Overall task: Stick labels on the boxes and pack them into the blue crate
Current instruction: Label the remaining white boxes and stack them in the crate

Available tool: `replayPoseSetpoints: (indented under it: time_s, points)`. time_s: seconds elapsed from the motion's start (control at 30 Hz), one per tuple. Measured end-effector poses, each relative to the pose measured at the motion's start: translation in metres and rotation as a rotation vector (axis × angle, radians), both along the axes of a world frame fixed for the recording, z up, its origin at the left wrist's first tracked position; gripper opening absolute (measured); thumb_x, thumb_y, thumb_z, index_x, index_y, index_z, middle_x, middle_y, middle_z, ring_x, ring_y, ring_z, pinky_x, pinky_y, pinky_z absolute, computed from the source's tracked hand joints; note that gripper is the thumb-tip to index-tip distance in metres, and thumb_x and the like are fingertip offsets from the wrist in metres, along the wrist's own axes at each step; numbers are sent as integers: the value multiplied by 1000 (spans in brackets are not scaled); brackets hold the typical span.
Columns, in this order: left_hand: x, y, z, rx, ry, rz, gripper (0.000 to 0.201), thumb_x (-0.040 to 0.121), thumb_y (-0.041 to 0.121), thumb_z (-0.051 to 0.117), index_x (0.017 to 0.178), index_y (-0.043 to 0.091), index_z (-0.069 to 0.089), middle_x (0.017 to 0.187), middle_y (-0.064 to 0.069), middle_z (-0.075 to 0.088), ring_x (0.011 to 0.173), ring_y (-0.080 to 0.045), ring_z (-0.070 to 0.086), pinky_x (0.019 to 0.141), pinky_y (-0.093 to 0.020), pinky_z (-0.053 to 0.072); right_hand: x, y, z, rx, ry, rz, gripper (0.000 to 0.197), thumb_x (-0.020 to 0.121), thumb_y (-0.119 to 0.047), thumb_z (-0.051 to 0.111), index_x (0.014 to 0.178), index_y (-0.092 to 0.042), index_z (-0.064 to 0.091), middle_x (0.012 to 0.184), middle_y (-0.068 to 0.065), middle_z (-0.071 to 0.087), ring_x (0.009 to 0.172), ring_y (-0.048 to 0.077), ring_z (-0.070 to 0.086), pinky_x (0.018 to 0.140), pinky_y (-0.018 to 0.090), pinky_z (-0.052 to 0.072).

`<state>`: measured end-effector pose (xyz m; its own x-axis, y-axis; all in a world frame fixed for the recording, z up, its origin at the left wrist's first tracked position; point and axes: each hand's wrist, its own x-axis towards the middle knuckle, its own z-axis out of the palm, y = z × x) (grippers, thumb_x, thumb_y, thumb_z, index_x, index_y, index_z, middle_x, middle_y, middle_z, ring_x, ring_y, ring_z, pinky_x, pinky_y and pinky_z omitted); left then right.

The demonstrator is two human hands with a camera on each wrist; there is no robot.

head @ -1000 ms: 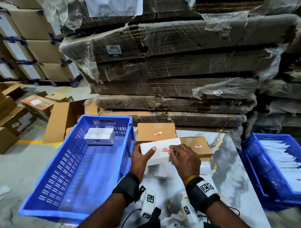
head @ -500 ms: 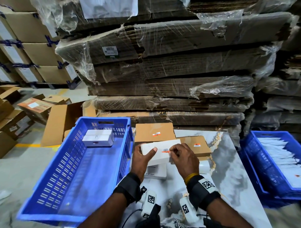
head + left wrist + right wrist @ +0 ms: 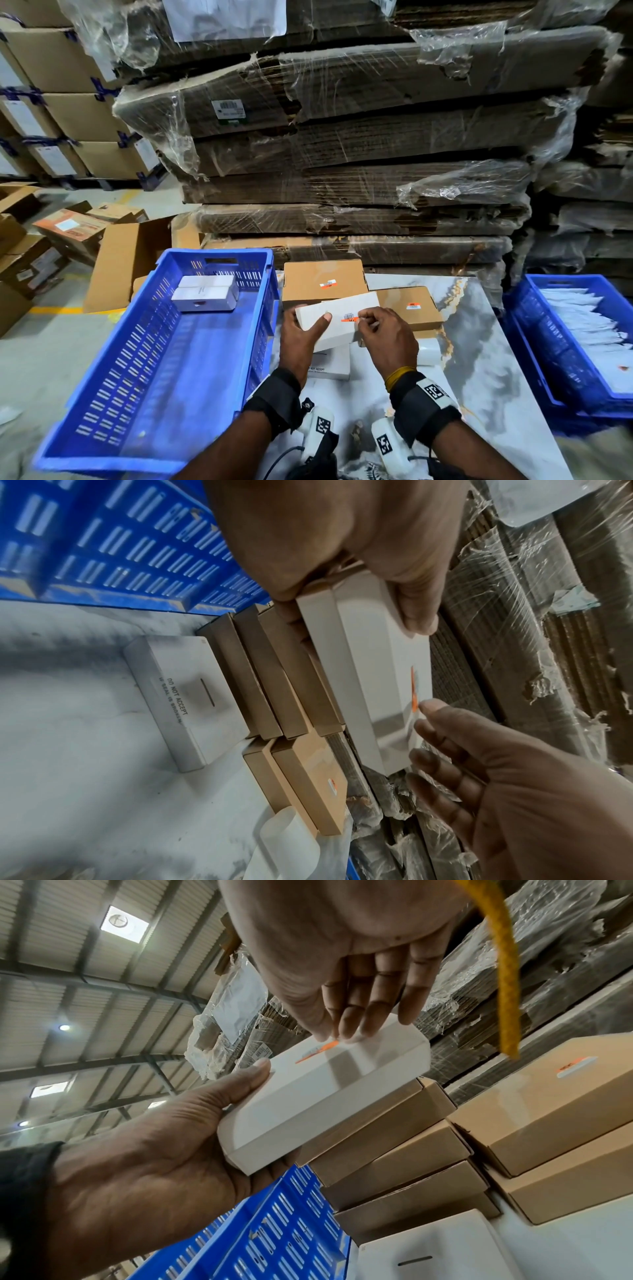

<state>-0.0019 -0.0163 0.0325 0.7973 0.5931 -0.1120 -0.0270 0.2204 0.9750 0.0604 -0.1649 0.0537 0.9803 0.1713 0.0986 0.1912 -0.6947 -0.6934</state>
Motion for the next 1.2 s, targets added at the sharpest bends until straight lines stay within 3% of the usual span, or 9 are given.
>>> replayPoseSetpoints:
  time_s: [0.17, 0.37, 0.6, 0.93, 1.1, 1.2]
  points:
    - [0, -1, 0, -8, -5, -4, 41, 81, 13, 79, 112, 14, 53, 111, -7, 69, 101, -17, 68, 85, -29, 55, -1, -2, 1, 49, 39, -17, 12, 85, -29, 66, 97, -32, 67, 96, -11, 66, 87, 15, 64, 70, 27, 51]
    - [0, -7, 2, 3, -16, 11, 39, 82, 8, 76, 111, 13, 52, 107, -5, 68, 87, -1, 68, 73, -16, 53, -8, -1, 6, -80, -22, -38, 22, 89, -39, 63, 109, -32, 68, 111, -10, 67, 95, 18, 65, 75, 27, 49]
    - [-2, -13, -1, 18, -10, 36, 47, 81, 11, 78, 118, 9, 50, 114, -10, 67, 103, -15, 66, 90, -27, 55, -10, -2, 4, -112, -40, -55, 18, 90, -38, 62, 106, -32, 67, 114, -9, 66, 96, 22, 65, 76, 30, 49]
    - [2, -16, -6, 25, -5, 33, 49, 80, 9, 79, 118, 4, 49, 111, -13, 65, 89, -4, 66, 74, -14, 52, -13, -5, 5, -179, -89, -44, 13, 92, -34, 60, 101, -30, 69, 109, -5, 68, 89, 24, 66, 69, 28, 45]
    - [2, -16, -6, 47, -3, 52, 50, 79, 11, 80, 120, 5, 50, 114, -11, 65, 101, -14, 65, 82, -17, 53, -11, -4, 4, -183, -108, -37, 11, 91, -33, 62, 99, -30, 70, 105, -5, 69, 86, 23, 66, 68, 27, 46]
    - [2, -18, -6, 24, -4, 55, 50, 80, 11, 80, 120, 5, 50, 113, -9, 66, 101, -15, 66, 82, -18, 54, -10, -3, 4, -195, -102, -28, 12, 92, -34, 61, 101, -30, 69, 106, -6, 68, 89, 23, 66, 70, 29, 48]
